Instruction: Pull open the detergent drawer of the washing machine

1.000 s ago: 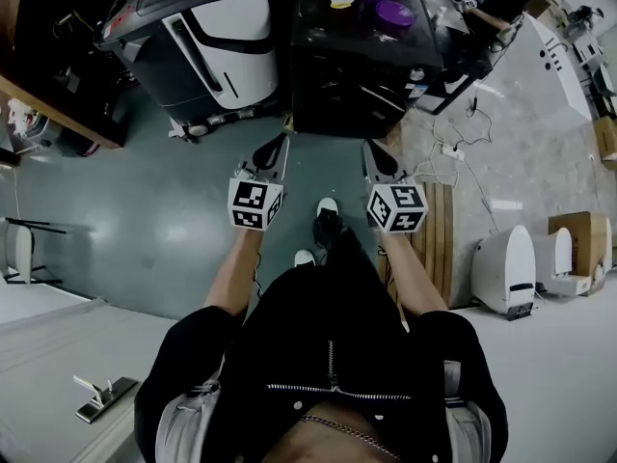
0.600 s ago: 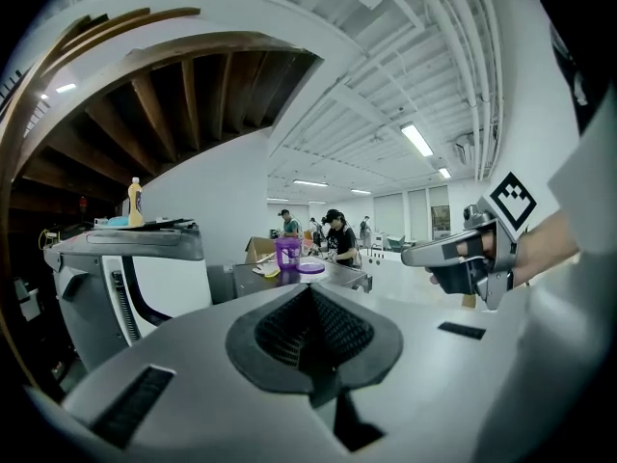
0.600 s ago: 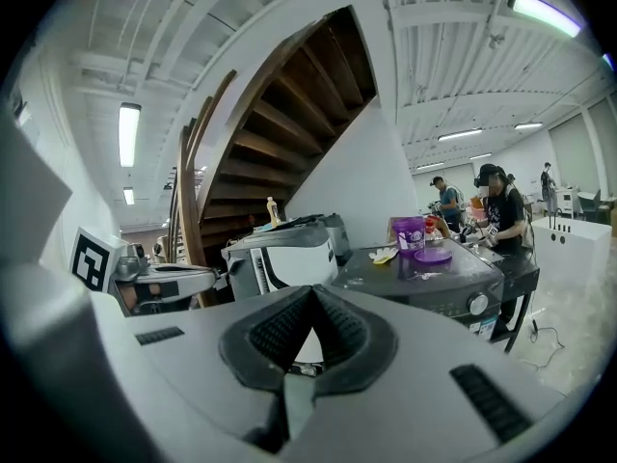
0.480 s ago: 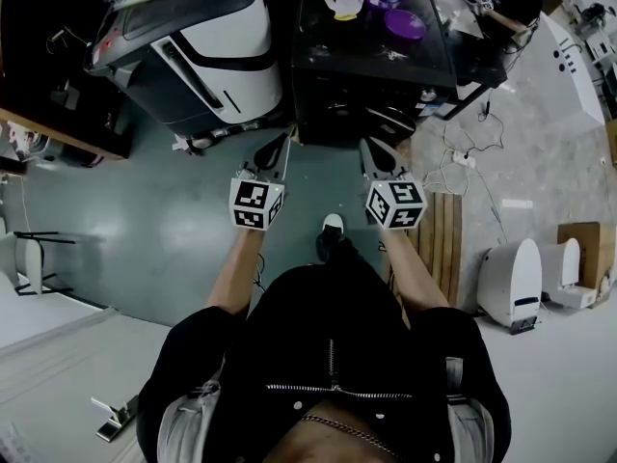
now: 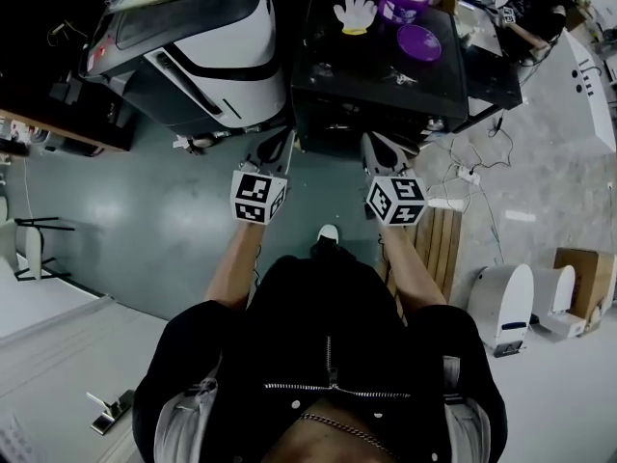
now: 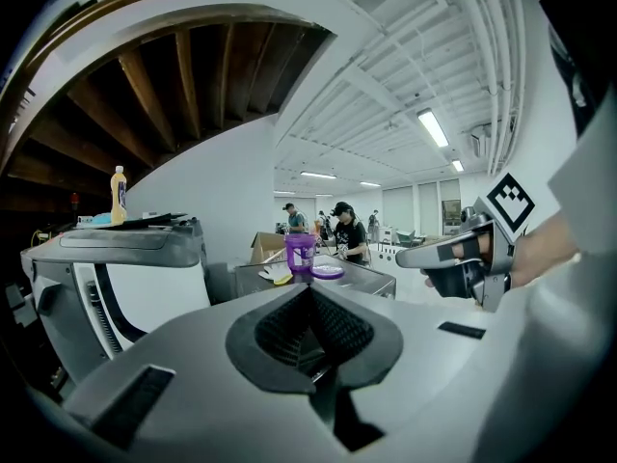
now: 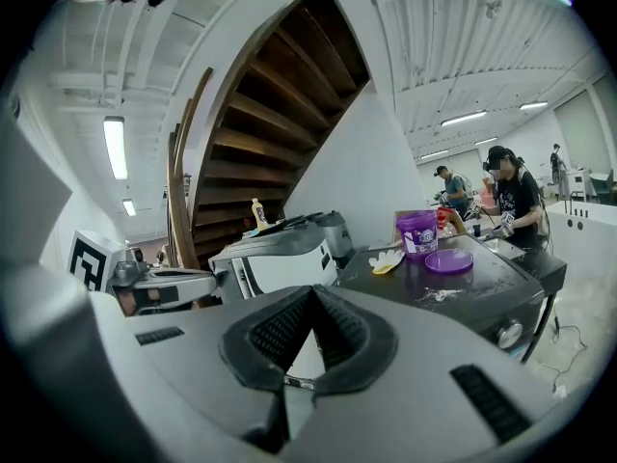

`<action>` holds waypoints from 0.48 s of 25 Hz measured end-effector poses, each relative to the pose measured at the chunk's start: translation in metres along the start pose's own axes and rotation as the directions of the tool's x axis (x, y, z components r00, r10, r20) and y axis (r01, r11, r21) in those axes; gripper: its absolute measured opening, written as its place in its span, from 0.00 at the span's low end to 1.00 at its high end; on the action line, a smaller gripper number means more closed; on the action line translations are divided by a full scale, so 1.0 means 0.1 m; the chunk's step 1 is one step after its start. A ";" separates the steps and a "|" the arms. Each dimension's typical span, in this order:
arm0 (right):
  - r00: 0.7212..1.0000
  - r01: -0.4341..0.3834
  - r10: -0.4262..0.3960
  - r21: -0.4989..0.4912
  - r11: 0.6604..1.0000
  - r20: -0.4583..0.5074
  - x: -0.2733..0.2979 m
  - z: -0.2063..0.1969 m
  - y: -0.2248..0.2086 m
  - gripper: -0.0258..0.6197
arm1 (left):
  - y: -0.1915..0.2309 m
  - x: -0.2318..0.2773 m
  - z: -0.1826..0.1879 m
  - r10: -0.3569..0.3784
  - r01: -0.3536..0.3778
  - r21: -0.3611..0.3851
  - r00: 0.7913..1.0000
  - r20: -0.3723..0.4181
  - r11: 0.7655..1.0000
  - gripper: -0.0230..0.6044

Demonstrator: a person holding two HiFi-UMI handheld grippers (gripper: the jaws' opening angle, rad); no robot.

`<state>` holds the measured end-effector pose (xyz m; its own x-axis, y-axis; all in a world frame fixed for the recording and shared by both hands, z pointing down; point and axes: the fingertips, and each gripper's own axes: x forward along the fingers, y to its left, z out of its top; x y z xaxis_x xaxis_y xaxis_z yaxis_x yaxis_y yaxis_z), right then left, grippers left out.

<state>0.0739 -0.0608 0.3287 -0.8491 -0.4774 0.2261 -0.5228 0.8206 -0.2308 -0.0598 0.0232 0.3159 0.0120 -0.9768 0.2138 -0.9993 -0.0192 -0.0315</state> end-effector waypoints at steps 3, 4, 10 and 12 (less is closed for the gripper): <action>1.000 -0.024 0.024 0.011 1.000 -0.004 0.20 0.03 -0.08 0.05 | 0.07 0.16 0.04 0.009 -0.009 0.006 1.000 -0.007 1.000 0.07; 1.000 -0.026 0.026 0.013 1.000 -0.004 0.26 0.03 -0.10 0.05 | 0.10 0.20 0.04 0.010 -0.010 0.009 1.000 -0.012 1.000 0.07; 1.000 -0.016 0.015 0.012 1.000 0.016 0.55 0.07 -0.08 0.05 | 0.32 0.45 0.00 -0.023 0.024 0.017 0.999 -0.034 1.000 0.07; 1.000 0.007 -0.007 0.021 1.000 0.027 0.65 0.08 -0.11 0.05 | 0.36 0.57 0.01 -0.056 0.056 0.019 0.998 -0.028 0.998 0.07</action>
<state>0.0235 -0.1030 0.3388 -0.8470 -0.4914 0.2026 -0.5299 0.8107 -0.2490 -0.0952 -0.0337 0.3258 0.0665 -0.9679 0.2426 -0.9962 -0.0780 -0.0381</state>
